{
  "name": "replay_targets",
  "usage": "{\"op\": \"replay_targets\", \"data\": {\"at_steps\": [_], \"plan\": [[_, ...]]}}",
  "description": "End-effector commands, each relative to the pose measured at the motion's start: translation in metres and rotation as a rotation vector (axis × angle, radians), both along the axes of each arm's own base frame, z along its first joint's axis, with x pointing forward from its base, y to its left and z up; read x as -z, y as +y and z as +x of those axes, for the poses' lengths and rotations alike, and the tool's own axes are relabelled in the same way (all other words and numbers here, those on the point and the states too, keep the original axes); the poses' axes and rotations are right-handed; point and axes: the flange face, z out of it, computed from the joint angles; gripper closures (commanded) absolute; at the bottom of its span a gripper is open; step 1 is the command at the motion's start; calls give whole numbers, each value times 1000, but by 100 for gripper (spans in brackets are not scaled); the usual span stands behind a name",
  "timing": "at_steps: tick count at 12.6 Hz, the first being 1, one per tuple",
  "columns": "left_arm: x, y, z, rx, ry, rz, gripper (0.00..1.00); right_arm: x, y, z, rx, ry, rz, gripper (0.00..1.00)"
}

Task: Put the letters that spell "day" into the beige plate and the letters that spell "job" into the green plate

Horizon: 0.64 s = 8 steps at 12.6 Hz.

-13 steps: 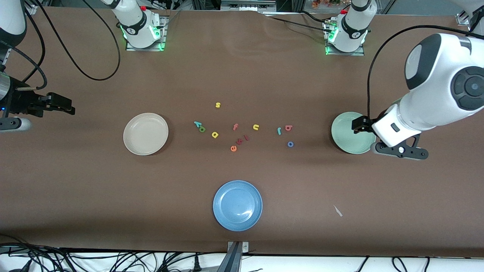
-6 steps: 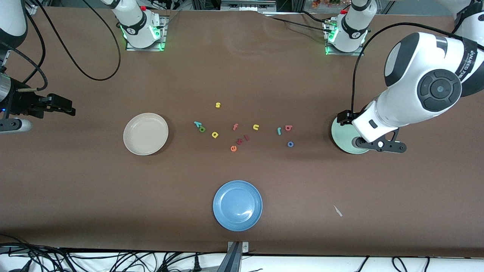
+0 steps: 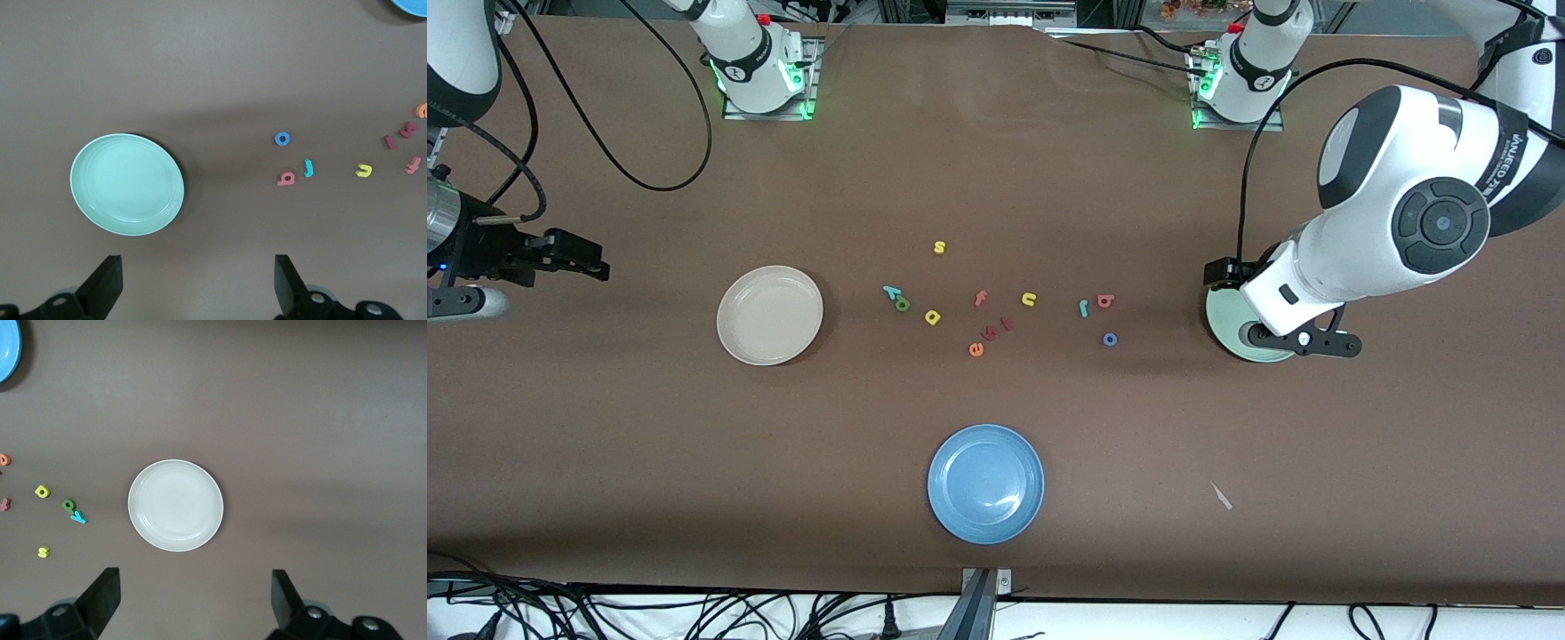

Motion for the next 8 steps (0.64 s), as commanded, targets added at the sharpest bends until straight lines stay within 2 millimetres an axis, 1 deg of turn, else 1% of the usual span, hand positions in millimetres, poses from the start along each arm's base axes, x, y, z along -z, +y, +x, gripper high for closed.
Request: {"op": "replay_targets", "data": {"at_steps": [1,3,5,6,8], "plan": [[-11,5,-3,-25,-2,-25,0,-6,2,0,10,-23,21,0],[-9,7,-3,-26,2,-24,0,-7,2,0,7,-24,21,0],[-5,13,-1,-29,7,-22,0,-6,-6,1,11,-27,29,0],[-4,16,-1,-31,10,-22,0,-7,-3,0,13,-24,46,0],[-3,16,-2,-30,24,-19,0,0,-3,1,18,-20,49,0]]}}
